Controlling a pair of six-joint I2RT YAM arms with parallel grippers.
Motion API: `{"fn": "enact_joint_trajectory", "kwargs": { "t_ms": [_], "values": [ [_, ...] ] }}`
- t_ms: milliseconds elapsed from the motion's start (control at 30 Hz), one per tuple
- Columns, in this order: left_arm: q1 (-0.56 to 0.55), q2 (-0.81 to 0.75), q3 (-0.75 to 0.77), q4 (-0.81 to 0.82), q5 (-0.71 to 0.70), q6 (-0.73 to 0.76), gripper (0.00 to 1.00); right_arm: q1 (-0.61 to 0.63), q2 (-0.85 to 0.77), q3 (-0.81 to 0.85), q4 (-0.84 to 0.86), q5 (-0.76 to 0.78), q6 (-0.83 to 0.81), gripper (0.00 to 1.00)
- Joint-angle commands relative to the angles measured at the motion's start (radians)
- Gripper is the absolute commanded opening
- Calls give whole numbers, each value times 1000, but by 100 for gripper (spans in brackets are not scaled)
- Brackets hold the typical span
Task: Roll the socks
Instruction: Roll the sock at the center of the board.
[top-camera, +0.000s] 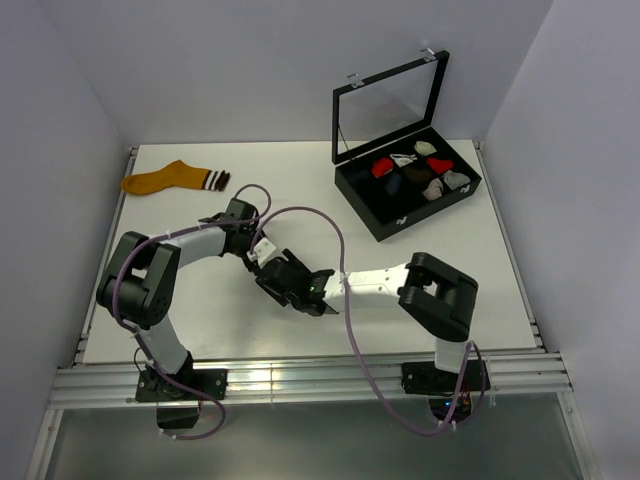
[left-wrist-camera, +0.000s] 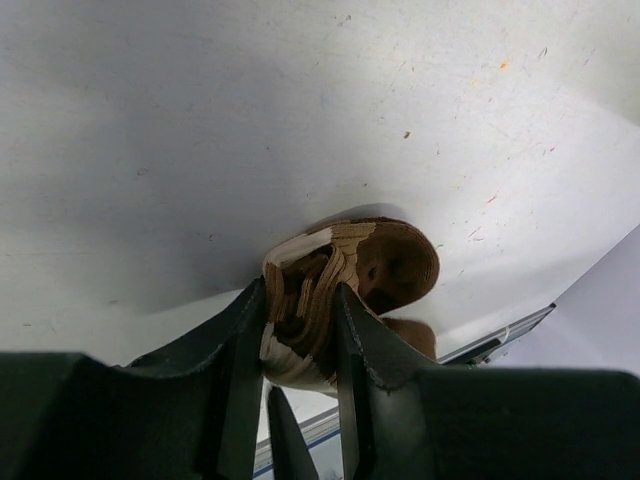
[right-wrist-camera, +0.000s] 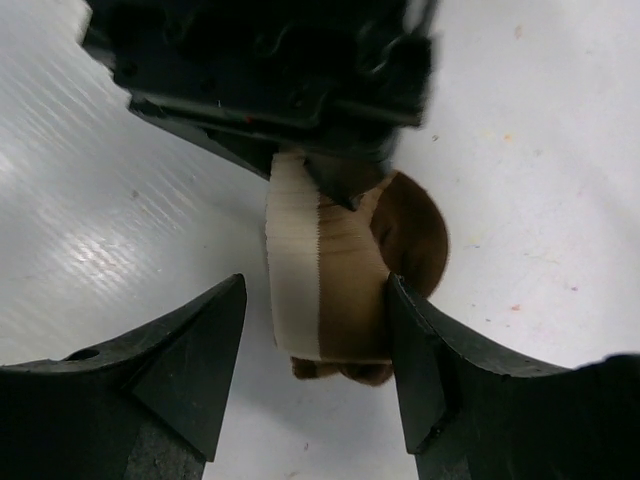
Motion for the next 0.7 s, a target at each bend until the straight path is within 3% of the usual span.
{"fn": "enact_joint_trajectory", "kwargs": {
  "t_ms": [0, 233, 400, 567, 667],
  "values": [
    [-11, 24, 0, -69, -65, 44, 26, 0, 65, 28, 13, 31, 17, 65],
    [-12, 20, -9, -67, -68, 60, 25, -49, 126, -12, 10, 2, 66, 64],
    [-14, 15, -14, -44, -58, 61, 25, -63, 129, -38, 16, -109, 67, 52],
    [-15, -5, -26, 0, -42, 60, 27, -81, 178, -23, -39, -248, 87, 28],
    [-15, -35, -34, 28, -54, 46, 41, -108, 169, -46, -53, -372, 107, 10]
  ]
}}
